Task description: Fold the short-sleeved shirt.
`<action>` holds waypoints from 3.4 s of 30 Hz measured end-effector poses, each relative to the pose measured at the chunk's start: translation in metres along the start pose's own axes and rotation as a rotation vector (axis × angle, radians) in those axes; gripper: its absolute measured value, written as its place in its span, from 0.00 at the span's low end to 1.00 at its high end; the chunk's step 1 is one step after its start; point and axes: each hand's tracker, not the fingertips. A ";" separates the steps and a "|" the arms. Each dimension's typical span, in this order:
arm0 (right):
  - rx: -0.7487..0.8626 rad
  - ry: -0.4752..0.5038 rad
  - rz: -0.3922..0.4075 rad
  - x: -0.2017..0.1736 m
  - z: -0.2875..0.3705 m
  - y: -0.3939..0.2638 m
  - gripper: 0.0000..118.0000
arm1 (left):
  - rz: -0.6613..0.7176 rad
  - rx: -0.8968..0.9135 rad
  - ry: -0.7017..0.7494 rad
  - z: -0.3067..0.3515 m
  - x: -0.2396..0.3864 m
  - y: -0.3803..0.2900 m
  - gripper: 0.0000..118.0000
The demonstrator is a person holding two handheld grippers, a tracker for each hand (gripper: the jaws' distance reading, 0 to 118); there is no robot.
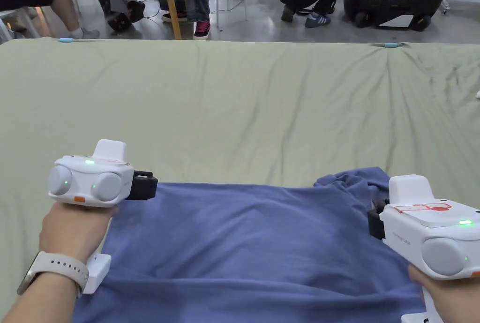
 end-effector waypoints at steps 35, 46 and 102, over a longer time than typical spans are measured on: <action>-0.102 -0.012 -0.137 0.080 -0.019 0.021 0.01 | 0.091 0.007 -0.126 0.069 -0.003 -0.004 0.00; 0.110 -0.040 -0.097 0.061 0.178 -0.044 0.01 | 0.092 0.176 -0.147 0.231 -0.050 -0.092 0.00; 0.267 0.045 -0.029 -0.122 0.160 -0.031 0.00 | 1.274 0.037 -1.024 0.126 -0.095 -0.282 0.82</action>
